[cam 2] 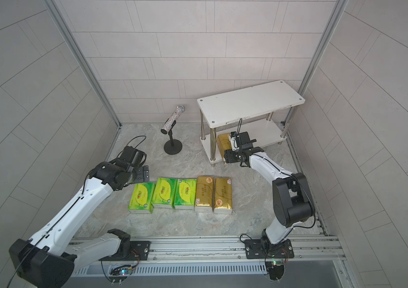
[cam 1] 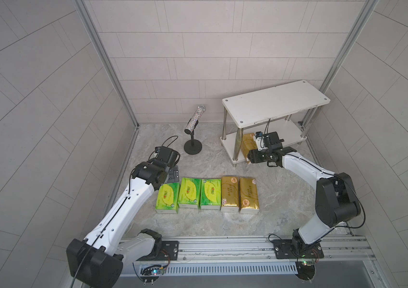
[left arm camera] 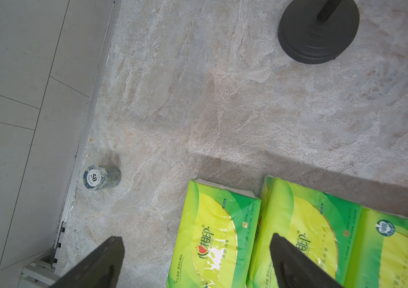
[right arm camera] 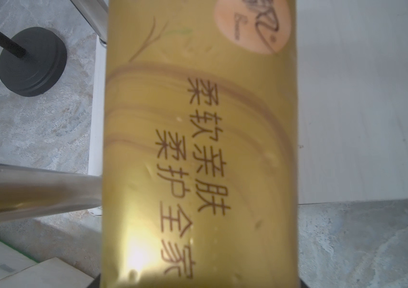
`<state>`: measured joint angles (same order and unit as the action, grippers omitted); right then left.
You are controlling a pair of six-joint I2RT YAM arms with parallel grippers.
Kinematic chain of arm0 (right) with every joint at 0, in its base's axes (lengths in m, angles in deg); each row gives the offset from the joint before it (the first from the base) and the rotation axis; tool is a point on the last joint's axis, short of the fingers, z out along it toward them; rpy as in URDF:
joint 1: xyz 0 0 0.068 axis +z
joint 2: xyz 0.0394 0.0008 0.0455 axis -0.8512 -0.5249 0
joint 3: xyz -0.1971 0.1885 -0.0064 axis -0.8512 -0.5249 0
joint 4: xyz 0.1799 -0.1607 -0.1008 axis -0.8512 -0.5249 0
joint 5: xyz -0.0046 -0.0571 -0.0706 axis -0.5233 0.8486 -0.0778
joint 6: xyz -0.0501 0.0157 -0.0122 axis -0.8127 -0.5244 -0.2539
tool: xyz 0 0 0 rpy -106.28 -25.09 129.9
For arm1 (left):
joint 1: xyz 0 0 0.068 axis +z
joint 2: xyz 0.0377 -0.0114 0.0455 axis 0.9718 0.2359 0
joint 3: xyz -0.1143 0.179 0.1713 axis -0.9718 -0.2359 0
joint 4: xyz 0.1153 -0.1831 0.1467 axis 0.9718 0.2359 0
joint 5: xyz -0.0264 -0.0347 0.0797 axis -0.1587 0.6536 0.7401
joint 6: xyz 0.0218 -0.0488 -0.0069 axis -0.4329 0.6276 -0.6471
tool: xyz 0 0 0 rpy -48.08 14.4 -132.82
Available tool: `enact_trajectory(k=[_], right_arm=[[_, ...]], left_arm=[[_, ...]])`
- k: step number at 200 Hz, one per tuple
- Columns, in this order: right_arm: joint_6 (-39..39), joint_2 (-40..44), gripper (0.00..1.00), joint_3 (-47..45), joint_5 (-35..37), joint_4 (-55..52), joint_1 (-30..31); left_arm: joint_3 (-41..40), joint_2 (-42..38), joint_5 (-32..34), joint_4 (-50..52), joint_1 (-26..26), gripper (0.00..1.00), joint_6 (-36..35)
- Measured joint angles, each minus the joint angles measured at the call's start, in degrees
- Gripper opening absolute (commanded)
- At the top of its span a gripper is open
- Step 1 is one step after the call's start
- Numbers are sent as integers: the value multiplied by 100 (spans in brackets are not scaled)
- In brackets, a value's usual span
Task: Place the tissue boxes on the shelf by color
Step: Place a box of tissues on the shelf.
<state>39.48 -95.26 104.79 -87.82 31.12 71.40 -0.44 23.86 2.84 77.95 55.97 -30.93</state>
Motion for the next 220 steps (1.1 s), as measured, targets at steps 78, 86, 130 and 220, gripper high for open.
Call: enact_trajectory(k=[78, 86, 130, 220], right_arm=[[-411, -597, 74, 684, -9, -101, 0], [-448, -647, 74, 728, -7, -114, 0], [-568, -852, 75, 935, -46, -138, 0], [-656, -1246, 80, 1360, -254, -114, 0]], left_arm=[[92, 138, 39, 42, -7, 100, 0], [92, 138, 50, 46, -7, 100, 0], [94, 208, 87, 74, -7, 100, 0], [195, 420, 87, 111, -28, 100, -15]])
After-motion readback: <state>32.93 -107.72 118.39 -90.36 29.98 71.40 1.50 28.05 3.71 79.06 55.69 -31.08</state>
